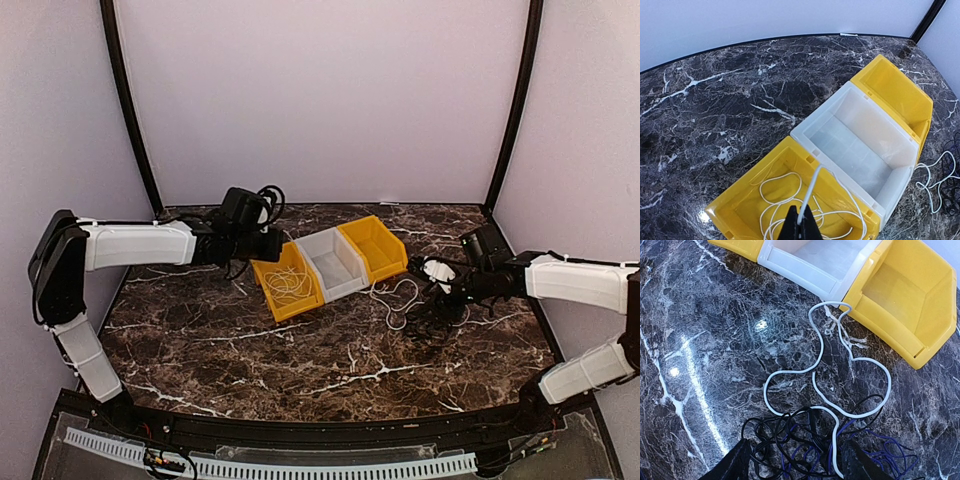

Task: Untangle the cables

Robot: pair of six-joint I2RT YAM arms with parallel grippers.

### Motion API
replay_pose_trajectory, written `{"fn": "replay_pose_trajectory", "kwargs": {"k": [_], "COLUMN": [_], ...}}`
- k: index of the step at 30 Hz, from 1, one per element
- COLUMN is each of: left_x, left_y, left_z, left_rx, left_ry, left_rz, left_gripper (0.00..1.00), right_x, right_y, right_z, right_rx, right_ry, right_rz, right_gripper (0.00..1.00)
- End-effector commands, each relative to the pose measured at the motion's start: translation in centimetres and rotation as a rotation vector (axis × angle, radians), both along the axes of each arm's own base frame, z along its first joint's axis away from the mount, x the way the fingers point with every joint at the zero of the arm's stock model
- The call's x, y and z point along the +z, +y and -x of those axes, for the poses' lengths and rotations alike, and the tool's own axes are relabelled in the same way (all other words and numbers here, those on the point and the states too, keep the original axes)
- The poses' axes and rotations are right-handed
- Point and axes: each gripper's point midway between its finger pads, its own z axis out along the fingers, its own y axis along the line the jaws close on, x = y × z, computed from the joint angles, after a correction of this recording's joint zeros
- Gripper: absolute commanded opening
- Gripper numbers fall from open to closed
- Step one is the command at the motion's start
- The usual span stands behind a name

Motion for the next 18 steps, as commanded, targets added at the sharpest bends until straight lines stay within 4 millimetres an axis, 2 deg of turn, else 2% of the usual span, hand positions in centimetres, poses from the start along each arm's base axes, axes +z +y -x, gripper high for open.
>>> {"fn": "replay_pose_trajectory", "kwargs": {"k": [1,8,14,18], "left_x": [-2.7,-4.9,-5.8,-6.1], "left_y": [-0.5,-1.1,-1.9,-2.4], "left_z": [0.2,0.4,1.1,0.8], "left_rx": [-0.019,-0.042,-0.080,-0.089], "left_ry": [0.079,0.167,0.222,0.249], "left_rz": [-0.028,-0.057,-0.050,-0.058], "left_gripper": [0.00,0.00,0.00,0.00], "right_x": [0.1,-0.2,-0.6,-0.5], "right_y": [0.0,0.1,0.2,0.3], "right_z": [0.0,0.2,0.2,0.3], "right_rx": [0.008,0.016,0.022,0.025], "right_ry": [-0.005,0.012,0.027,0.033], "right_rz": [-0.010,-0.008,-0.004,-0.007], "right_gripper": [0.60,0.60,0.60,0.60]}}
